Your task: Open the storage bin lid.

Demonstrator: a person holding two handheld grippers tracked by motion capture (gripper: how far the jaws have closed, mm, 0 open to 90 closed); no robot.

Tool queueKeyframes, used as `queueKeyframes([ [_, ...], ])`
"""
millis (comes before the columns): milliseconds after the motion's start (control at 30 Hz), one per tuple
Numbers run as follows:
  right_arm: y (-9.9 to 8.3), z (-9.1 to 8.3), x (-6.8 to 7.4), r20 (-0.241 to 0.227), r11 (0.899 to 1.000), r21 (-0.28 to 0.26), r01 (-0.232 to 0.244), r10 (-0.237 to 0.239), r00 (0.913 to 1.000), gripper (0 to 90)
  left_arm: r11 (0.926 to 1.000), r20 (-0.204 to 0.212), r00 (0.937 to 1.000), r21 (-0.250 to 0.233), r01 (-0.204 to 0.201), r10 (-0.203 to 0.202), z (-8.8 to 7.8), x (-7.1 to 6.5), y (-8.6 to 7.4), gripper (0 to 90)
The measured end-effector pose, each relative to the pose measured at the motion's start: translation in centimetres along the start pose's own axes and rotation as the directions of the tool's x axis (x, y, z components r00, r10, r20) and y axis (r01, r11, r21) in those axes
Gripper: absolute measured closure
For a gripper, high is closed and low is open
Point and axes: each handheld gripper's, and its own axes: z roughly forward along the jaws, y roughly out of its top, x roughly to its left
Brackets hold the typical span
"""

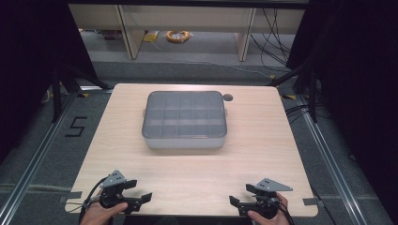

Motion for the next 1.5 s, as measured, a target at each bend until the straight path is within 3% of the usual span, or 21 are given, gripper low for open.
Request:
queueKeyframes([
  [167,0.0,0.1,0.0,0.009,1.0,-0.005,-0.012,0.012,0.9999,17.0,1.0,0.003,1.0,0.0,0.002,-0.002,0.1,0.0,0.0,14.7],
  [233,0.0,0.0,-0.2,0.005,1.0,-0.019,0.005,-0.005,1.0,17.0,1.0,0.003,1.0,0.0,0.003,-0.003,0.1,0.0,0.0,14.7],
  [267,0.0,0.0,0.0,-0.011,1.0,-0.01,-0.015,0.015,0.9998,17.0,1.0,0.003,1.0,-0.001,0.003,-0.003,0.0,0.0,0.0,14.7],
  [300,0.0,0.0,-0.1,-0.004,1.0,-0.027,0.001,-0.001,1.0,17.1,1.0,0.001,1.0,-0.003,0.003,-0.003,0.0,0.1,0.0,14.7],
  [333,-0.1,0.0,0.3,-0.014,0.998,-0.012,-0.059,0.059,0.9982,17.2,1.0,-0.002,1.0,-0.004,0.004,-0.004,0.0,0.0,0.0,14.7],
  [467,0.0,0.0,-0.2,0.013,1.0,-0.017,0.005,-0.005,0.9999,17.3,0.9999,0.006,0.9999,-0.006,0.011,-0.011,0.0,0.1,0.0,14.7],
  [600,0.0,0.0,-0.2,-0.019,0.999,-0.03,-0.018,0.017,0.9997,17.6,0.9998,0.006,0.9998,-0.005,0.021,-0.021,0.0,0.2,0.1,14.7],
  [700,0.0,-0.1,-0.1,-0.012,0.999,-0.027,-0.038,0.037,0.9992,17.7,0.9995,0.01,0.9995,-0.013,0.029,-0.029,0.0,0.2,0.1,14.7],
  [800,0.1,0.0,-0.4,0.001,0.998,-0.049,-0.028,0.028,0.9996,18.0,0.9989,0.019,0.9988,-0.008,0.045,-0.045,-0.1,0.3,0.1,14.7],
  [833,0.1,0.0,-0.1,0.007,0.997,-0.039,-0.061,0.061,0.9981,18.5,0.9988,0.023,0.9986,-0.011,0.048,-0.047,-0.1,0.3,0.2,14.7],
  [867,0.1,-0.1,0.0,0.026,0.998,-0.032,-0.048,0.049,0.9985,18.8,0.9989,0.028,0.9986,-0.009,0.045,-0.045,-0.1,0.2,0.2,14.7],
  [900,0.2,-0.1,-0.3,0.032,0.999,-0.047,0.004,-0.002,0.9995,18.8,0.9991,0.028,0.9988,-0.01,0.04,-0.04,-0.1,0.2,0.2,14.7],
  [1000,0.3,-0.1,0.2,0.011,0.998,-0.045,-0.035,0.035,0.9993,19.0,0.9992,0.028,0.9989,-0.012,0.038,-0.038,0.0,0.1,0.2,14.7],
  [1067,0.4,0.1,-0.1,0.017,0.998,-0.059,0.011,-0.01,0.9998,19.1,0.9991,0.028,0.9988,-0.01,0.04,-0.04,0.0,0.2,0.2,14.7],
  [1100,0.4,0.1,-0.1,0.017,0.998,-0.059,0.011,-0.01,0.9998,19.1,0.9991,0.028,0.9987,-0.011,0.042,-0.042,0.0,0.2,0.3,14.7],
  [1133,0.4,0.1,0.2,0.006,0.998,-0.052,-0.03,0.03,0.9995,19.2,0.9989,0.029,0.9987,-0.014,0.044,-0.043,0.0,0.2,0.3,14.7],
  [1167,0.4,0.4,0.1,0.012,0.998,-0.068,-0.013,0.013,0.9998,19.3,0.999,0.028,0.9987,-0.015,0.042,-0.042,0.0,0.1,0.3,14.7],
  [1200,0.5,0.4,0.1,0.019,0.998,-0.062,-0.028,0.029,0.9994,19.3,0.9989,0.03,0.9986,-0.014,0.044,-0.044,0.0,0.1,0.4,14.7],
  [1333,0.7,0.6,-0.3,-0.001,0.997,-0.078,-0.005,0.005,1.0,19.5,0.9989,0.024,0.9989,-0.025,0.041,-0.04,0.0,0.3,0.7,14.7],
  [1500,1.1,0.8,-0.2,0.004,0.997,-0.06,-0.048,0.048,0.9988,19.7,0.9981,0.03,0.9982,-0.029,0.053,-0.053,0.2,0.4,0.9,14.7],
])
